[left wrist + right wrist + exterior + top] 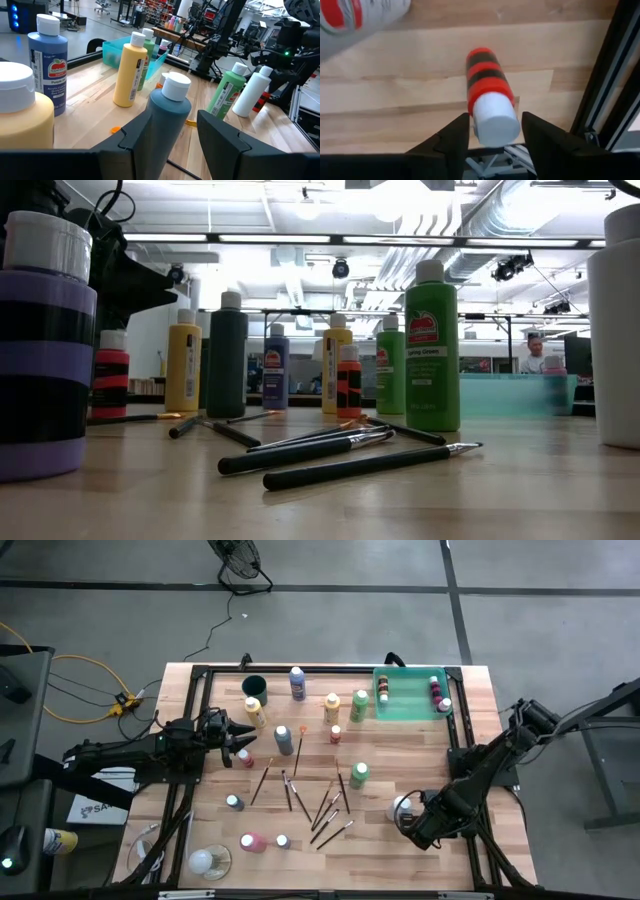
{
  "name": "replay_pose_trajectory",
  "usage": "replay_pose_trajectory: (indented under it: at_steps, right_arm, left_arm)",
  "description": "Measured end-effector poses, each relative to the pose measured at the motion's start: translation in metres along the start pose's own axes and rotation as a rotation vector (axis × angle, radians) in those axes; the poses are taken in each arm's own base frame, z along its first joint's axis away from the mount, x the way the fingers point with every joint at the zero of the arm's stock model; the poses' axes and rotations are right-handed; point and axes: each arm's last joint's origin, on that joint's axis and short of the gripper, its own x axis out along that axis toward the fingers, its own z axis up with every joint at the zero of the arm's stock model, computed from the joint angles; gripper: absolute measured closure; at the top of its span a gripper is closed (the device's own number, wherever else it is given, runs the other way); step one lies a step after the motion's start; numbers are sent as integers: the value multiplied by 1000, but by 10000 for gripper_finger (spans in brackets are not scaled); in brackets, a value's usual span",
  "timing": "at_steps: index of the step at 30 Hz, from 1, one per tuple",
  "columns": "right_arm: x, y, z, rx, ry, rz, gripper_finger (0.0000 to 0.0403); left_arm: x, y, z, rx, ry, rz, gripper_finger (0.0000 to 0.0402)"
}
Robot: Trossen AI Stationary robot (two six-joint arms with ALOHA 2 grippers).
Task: Pick & Place Paint Supplies
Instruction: Put the small red paint bottle into the green bin
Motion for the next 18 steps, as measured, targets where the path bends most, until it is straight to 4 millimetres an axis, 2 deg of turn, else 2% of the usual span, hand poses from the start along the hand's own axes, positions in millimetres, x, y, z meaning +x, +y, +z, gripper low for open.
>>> replay_pose_trajectory:
  at_steps: [8, 15, 18]
  right_arm:
    - [0, 0, 0, 0, -7, 1, 285]
    - [0, 0, 1, 1, -25, 19, 274]
    - [0, 0, 1, 1, -22, 16, 282]
  left_arm:
    - [0, 0, 0, 0, 0, 0, 250]
    - [0, 0, 0, 0, 0, 0, 250]
    - [0, 0, 0, 0, 0, 0, 250]
